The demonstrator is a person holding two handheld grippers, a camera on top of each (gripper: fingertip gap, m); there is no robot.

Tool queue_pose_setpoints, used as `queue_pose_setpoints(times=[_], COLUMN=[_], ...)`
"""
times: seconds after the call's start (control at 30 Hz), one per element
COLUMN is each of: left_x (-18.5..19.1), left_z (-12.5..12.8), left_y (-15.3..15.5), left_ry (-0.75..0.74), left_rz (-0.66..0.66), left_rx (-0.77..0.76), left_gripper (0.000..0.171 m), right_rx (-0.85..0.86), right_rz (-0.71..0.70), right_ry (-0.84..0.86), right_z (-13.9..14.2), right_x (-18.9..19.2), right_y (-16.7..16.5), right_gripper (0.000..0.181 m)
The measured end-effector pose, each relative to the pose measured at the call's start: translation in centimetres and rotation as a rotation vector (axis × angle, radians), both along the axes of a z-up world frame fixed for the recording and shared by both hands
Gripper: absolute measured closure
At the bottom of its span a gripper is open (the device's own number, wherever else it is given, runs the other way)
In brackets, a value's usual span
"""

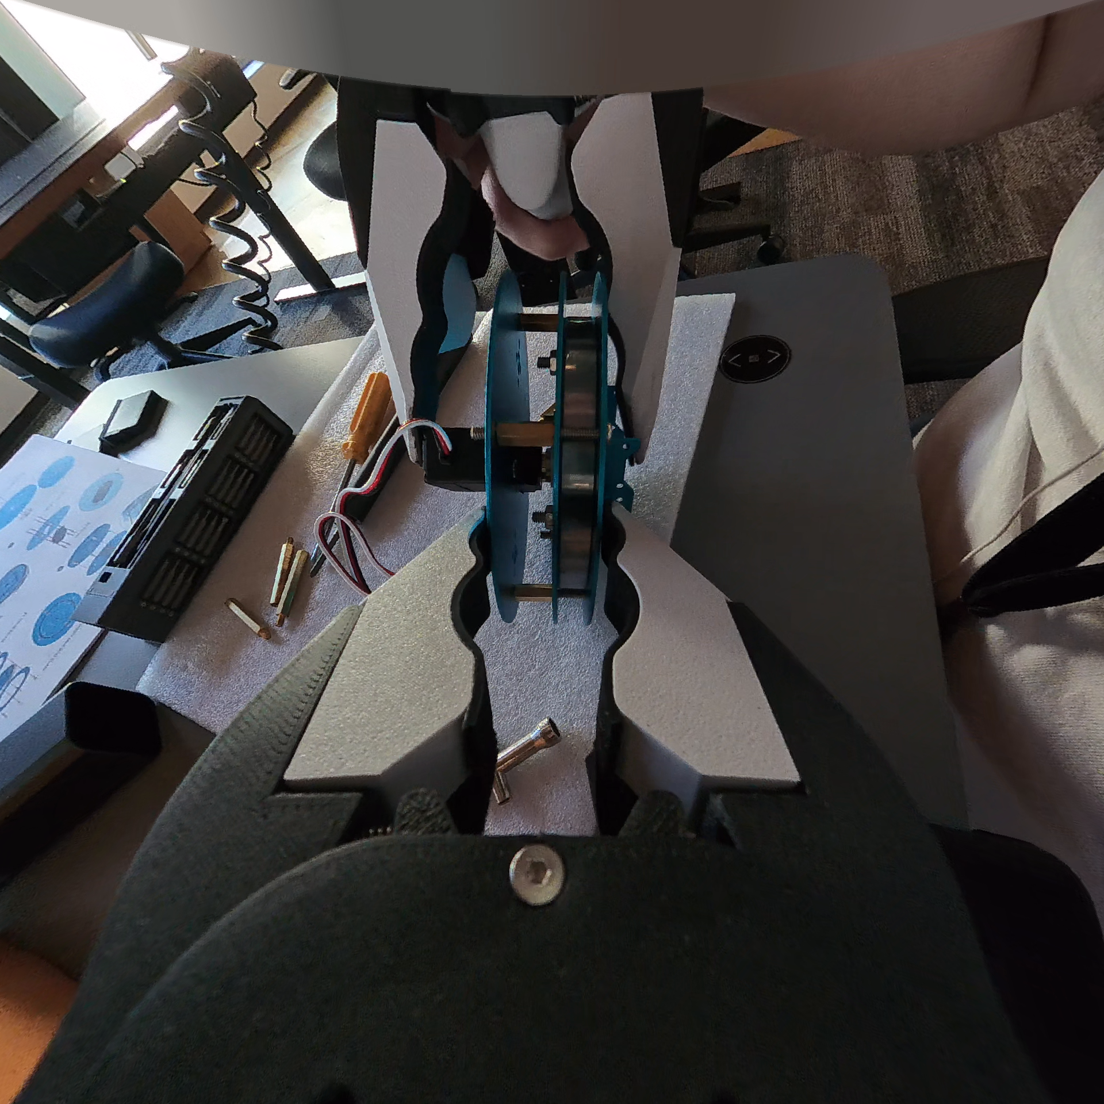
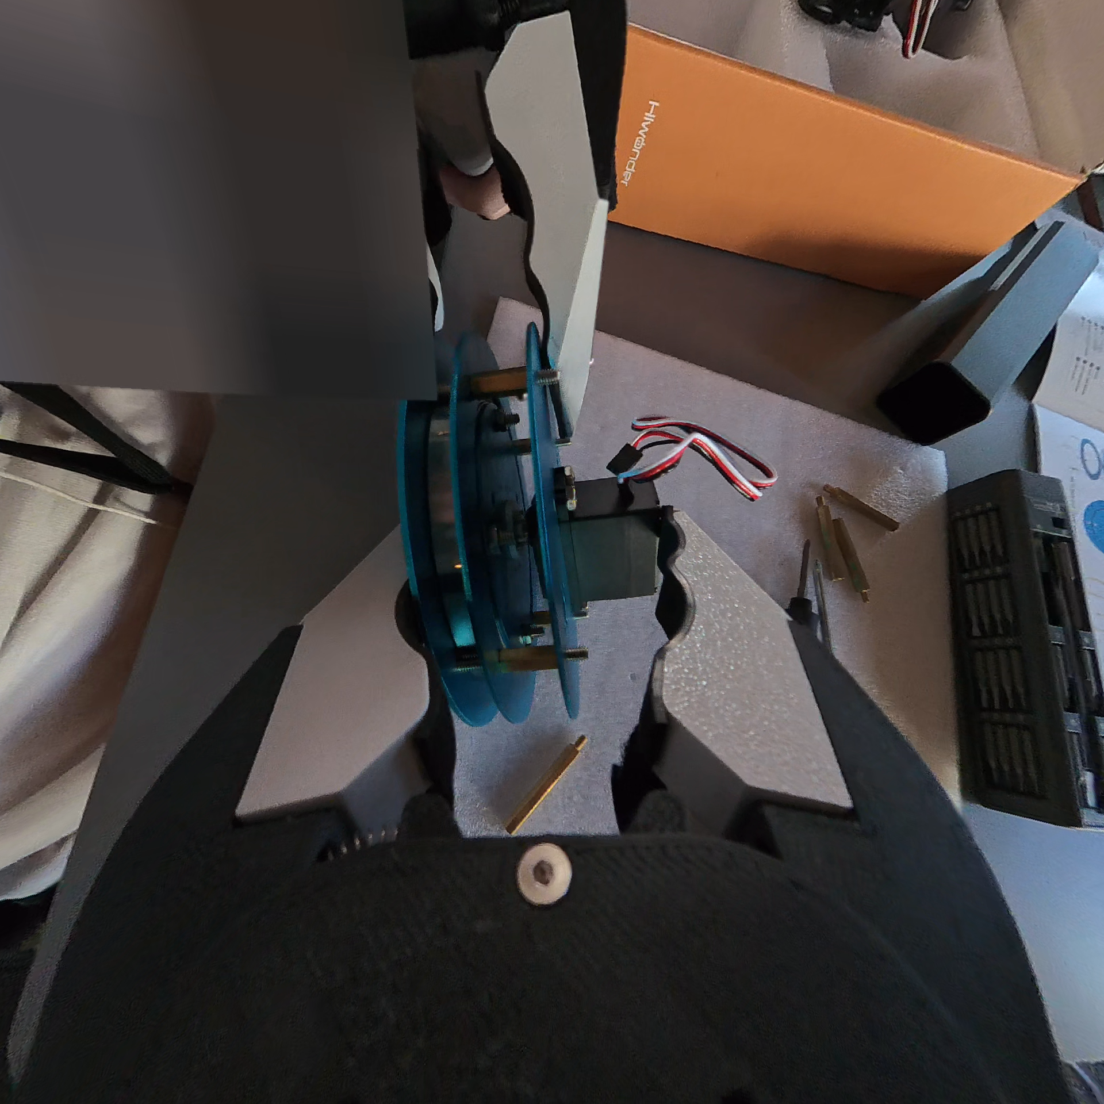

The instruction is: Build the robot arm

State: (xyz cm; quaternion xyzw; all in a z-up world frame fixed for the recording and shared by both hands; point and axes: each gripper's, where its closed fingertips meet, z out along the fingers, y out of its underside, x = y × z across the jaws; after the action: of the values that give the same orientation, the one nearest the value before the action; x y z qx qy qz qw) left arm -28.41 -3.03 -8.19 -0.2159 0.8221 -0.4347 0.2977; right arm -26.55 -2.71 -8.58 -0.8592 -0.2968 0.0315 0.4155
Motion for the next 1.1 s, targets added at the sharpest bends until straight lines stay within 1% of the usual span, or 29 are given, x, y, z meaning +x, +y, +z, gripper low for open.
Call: queue_pose_setpoints(times=[0.17, 0.3, 0.4, 0.5, 0.57, 0.63, 0.67, 0.73, 0.83, 0.93, 1.0, 1.1], left_x=[0.0, -0.1, -0.2, -0.2, -0.3, -0.4, -0.5, -0.5, -0.5, -0.7, -0.7, -0.4], left_z=[0.0, 0.0, 0.0, 0.0, 0.0, 0.0, 0.0, 0.0, 0.0, -0.1, -0.1, 0.3], left_y=[-0.2, -0.3, -0.4, -0.5, -0.6, -0.7, -0.7, -0.8, -0.9, -1.0, -1.0, -0.6], left_ry=[-0.006, -0.009, -0.019, -0.026, -0.031, -0.032, -0.035, -0.04, -0.041, -0.04, -0.031, -0.011], left_rz=[-0.006, -0.008, 0.0, 0.006, 0.01, 0.015, 0.015, 0.019, 0.024, 0.008, 0.004, 0.016], left_rx=[0.002, 0.004, 0.014, 0.026, 0.046, 0.052, 0.06, 0.07, 0.071, 0.112, 0.154, 0.203], left_gripper=[0.138, 0.138, 0.139, 0.139, 0.139, 0.139, 0.139, 0.139, 0.139, 0.139, 0.14, 0.139], right_rx=[-0.004, 0.007, 0.001, 0.026, 0.052, 0.101, 0.123, 0.175, 0.265, 0.261, 0.235, 0.253], right_rz=[-0.002, -0.003, -0.011, 0.01, -0.005, -0.071, -0.091, -0.068, -0.061, -0.043, -0.008, -0.022], right_ry=[-0.086, -0.081, -0.033, -0.084, -0.078, -0.084, -0.081, -0.053, -0.196, -0.261, -0.279, -0.298], right_z=[-0.2, -0.2, -0.2, -0.2, -0.1, 0.1, 0.3, 0.7, 0.7, 0.6, 0.5, 0.8], right_x=[0.1, 0.1, 0.0, 0.1, 0.0, 1.0, 1.4, 0.8, 0.8, 0.5, 0.2, 0.6], right_y=[-0.3, -0.2, -0.2, -0.3, -0.3, -0.5, -1.0, -2.2, -2.9, -3.1, -3.2, -2.7], right_gripper=[0.11, 0.109, 0.107, 0.109, 0.108, 0.087, 0.09, 0.108, 0.134, 0.135, 0.142, 0.143])
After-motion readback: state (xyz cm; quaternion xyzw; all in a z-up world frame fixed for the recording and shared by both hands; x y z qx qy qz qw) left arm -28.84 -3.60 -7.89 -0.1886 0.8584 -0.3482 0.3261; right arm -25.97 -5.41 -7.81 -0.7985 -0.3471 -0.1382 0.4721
